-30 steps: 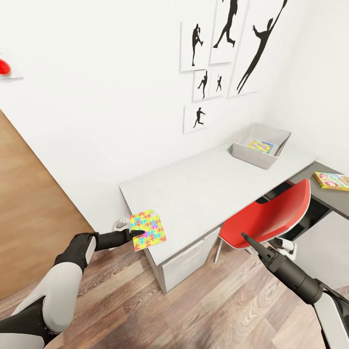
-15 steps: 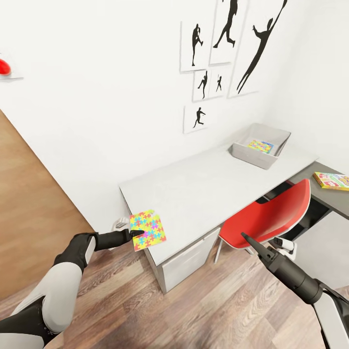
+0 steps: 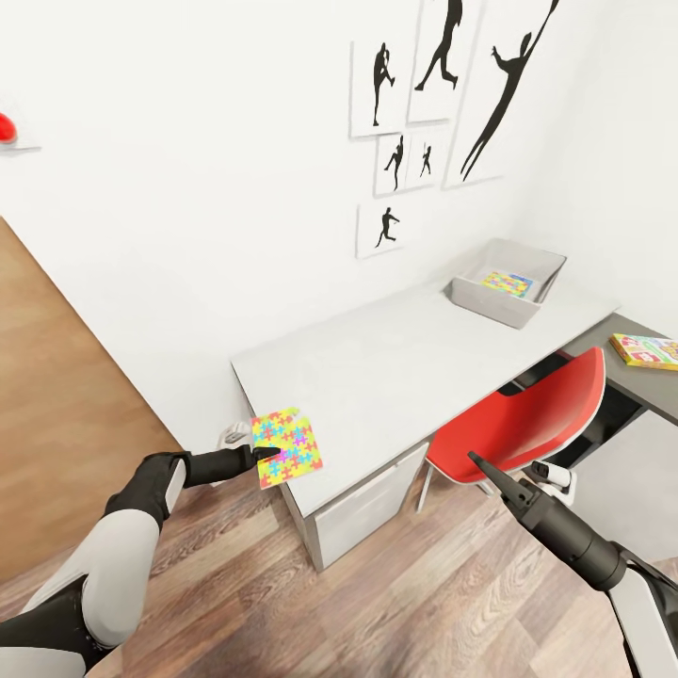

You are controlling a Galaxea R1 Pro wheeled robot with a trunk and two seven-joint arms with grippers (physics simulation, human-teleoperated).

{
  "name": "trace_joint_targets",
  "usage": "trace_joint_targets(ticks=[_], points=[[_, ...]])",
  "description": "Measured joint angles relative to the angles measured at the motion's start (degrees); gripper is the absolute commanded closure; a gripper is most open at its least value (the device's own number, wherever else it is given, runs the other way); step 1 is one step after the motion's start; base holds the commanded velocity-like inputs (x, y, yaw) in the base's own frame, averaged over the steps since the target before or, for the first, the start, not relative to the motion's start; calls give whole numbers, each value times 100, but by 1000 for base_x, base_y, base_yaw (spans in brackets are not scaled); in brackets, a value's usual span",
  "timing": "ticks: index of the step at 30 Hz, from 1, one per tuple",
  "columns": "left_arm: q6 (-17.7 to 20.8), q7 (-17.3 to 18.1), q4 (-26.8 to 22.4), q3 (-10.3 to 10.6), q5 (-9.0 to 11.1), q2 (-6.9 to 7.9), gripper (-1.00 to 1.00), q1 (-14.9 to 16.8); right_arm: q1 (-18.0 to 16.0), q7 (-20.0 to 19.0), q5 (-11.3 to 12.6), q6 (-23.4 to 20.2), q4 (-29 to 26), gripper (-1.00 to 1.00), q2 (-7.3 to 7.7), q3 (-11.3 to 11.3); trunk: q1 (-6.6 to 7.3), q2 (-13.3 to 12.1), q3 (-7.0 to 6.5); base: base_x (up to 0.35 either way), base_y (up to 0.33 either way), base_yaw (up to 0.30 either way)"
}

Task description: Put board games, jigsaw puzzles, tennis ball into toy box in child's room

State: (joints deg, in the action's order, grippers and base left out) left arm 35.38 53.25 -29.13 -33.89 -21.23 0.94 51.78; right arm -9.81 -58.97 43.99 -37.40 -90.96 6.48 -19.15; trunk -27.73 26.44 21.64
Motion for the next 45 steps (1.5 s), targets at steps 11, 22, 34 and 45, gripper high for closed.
trace_joint_targets(ticks=[11,22,34,45], points=[[0,0,0,0,0,0,-100,0,0,0,-1,0,0,-100,1,0,-22,38,17,0,0,0],[1,0,0,0,0,0,-100,0,0,0,-1,0,0,-100,1,0,-264,481,216,0,0,0],[1,0,0,0,-1,-7,-100,0,0,0,-1,0,0,-100,8,0,-330,602,270,0,0,0],[1,0,0,0,0,-15,-100,0,0,0,-1,0,0,-100,10,0,-572,1044,468,0,0,0]])
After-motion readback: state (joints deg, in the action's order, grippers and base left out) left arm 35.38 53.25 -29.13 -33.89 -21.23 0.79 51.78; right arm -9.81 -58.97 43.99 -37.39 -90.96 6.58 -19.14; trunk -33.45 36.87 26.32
